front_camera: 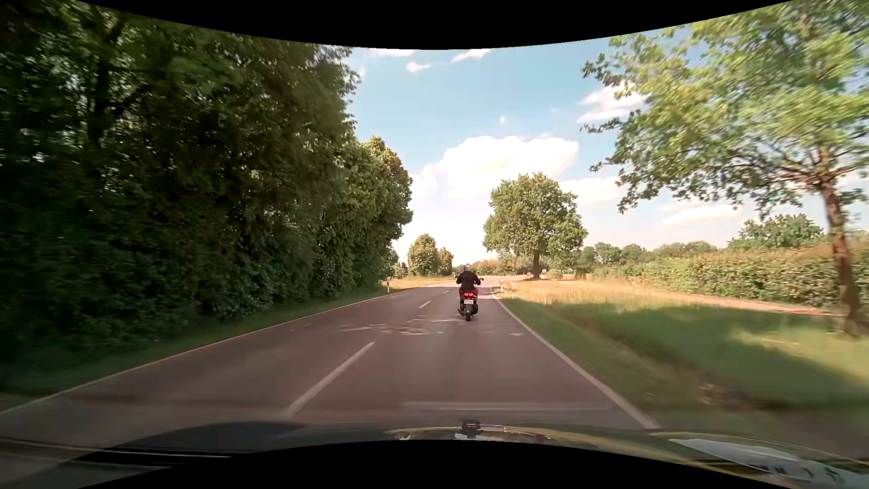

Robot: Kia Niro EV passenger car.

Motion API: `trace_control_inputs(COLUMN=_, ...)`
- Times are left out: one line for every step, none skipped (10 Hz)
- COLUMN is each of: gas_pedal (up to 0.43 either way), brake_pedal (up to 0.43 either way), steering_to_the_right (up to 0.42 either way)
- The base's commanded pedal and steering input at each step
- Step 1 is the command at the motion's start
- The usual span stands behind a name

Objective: Follow the waypoints while adhering to traffic rules and regulations

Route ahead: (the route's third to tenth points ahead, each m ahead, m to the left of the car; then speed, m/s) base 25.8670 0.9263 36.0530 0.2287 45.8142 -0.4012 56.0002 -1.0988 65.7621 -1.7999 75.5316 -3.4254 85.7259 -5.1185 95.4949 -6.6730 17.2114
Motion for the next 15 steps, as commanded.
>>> trace_control_inputs(gas_pedal=0.189, brake_pedal=0.012, steering_to_the_right=0.011)
trace_control_inputs(gas_pedal=0.189, brake_pedal=0.012, steering_to_the_right=0.011)
trace_control_inputs(gas_pedal=0.189, brake_pedal=0.012, steering_to_the_right=0.011)
trace_control_inputs(gas_pedal=0.189, brake_pedal=0.012, steering_to_the_right=0.011)
trace_control_inputs(gas_pedal=0.189, brake_pedal=0.012, steering_to_the_right=0.01)
trace_control_inputs(gas_pedal=0.189, brake_pedal=0.012, steering_to_the_right=0.01)
trace_control_inputs(gas_pedal=0.189, brake_pedal=0.012, steering_to_the_right=0.01)
trace_control_inputs(gas_pedal=0.197, brake_pedal=0.012, steering_to_the_right=0.01)
trace_control_inputs(gas_pedal=0.197, brake_pedal=0.006, steering_to_the_right=0.009)
trace_control_inputs(gas_pedal=0.209, brake_pedal=0.006, steering_to_the_right=0.009)
trace_control_inputs(gas_pedal=0.209, brake_pedal=0.012, steering_to_the_right=0.01)
trace_control_inputs(gas_pedal=0.209, brake_pedal=0.012, steering_to_the_right=0.009)
trace_control_inputs(gas_pedal=0.209, brake_pedal=0.012, steering_to_the_right=0.01)
trace_control_inputs(gas_pedal=0.209, brake_pedal=0.012, steering_to_the_right=0.009)
trace_control_inputs(gas_pedal=0.209, brake_pedal=0.012, steering_to_the_right=0.009)
